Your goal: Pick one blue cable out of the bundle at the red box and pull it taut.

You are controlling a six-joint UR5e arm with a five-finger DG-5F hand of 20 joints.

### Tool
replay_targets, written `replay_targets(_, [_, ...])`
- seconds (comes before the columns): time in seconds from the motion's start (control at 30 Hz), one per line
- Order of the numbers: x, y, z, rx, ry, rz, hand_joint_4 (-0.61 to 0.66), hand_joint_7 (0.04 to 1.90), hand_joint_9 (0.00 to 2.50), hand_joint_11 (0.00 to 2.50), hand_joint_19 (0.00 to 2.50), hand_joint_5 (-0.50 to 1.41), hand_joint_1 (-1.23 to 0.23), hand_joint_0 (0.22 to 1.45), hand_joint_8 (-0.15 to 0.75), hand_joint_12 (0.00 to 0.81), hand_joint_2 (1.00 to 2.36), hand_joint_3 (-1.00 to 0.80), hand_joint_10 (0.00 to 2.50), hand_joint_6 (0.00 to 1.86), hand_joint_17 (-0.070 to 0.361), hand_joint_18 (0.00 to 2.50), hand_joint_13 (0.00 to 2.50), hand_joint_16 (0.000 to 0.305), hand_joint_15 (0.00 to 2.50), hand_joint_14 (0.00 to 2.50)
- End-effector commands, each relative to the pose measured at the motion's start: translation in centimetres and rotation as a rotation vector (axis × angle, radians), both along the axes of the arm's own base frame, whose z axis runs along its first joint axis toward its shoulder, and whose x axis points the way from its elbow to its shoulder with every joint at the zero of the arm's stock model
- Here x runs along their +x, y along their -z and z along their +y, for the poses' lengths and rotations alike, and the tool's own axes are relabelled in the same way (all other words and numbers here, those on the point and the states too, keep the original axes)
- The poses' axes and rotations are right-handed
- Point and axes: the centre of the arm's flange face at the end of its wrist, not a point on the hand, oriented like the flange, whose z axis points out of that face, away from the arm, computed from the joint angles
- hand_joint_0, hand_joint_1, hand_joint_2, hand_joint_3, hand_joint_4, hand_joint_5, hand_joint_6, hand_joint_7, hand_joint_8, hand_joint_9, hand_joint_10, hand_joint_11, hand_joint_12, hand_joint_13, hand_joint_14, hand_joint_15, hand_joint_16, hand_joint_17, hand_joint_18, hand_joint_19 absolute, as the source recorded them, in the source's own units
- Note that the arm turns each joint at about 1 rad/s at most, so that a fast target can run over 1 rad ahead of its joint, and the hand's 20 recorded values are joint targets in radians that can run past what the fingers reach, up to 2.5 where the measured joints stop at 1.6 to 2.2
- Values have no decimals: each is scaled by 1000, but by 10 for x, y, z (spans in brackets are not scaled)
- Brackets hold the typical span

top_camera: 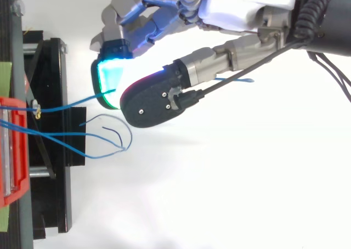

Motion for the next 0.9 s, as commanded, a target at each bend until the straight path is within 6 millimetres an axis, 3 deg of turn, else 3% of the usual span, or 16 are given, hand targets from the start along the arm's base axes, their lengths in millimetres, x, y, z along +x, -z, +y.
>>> replay_targets(0.0, [0, -1, 0, 0, 0, -1, 88, 1122, 751, 346, 267, -136, -742, 582, 309, 373, 1016, -275, 9, 837, 125, 329, 376, 55, 193, 8])
replay_targets(0.17, [0, -1, 0, 0, 0, 1, 115, 1093, 752, 354, 273, -139, -751, 582, 308, 372, 1014, -305, 9, 843, 125, 337, 382, 56, 194, 8])
replay_targets(0.3, [0, 0, 0, 0, 0, 2, 122, 1033, 757, 344, 273, -138, -692, 515, 320, 387, 1001, -480, 8, 841, 132, 344, 385, 59, 193, 8])
replay_targets(0.43, [0, 0, 0, 0, 0, 2, 126, 1040, 756, 355, 273, -137, -687, 509, 322, 390, 1000, -493, 8, 838, 133, 338, 386, 59, 192, 8])
replay_targets(0.6, [0, -1, 0, 0, 0, 1, 121, 1111, 757, 343, 267, -132, -736, 577, 313, 375, 1010, -361, 11, 838, 125, 328, 382, 56, 187, 8])
replay_targets(0.87, [0, -1, 0, 0, 0, 1, 86, 1120, 766, 357, 254, -130, -776, 585, 316, 373, 1019, -194, 9, 862, 125, 359, 406, 55, 197, 8])
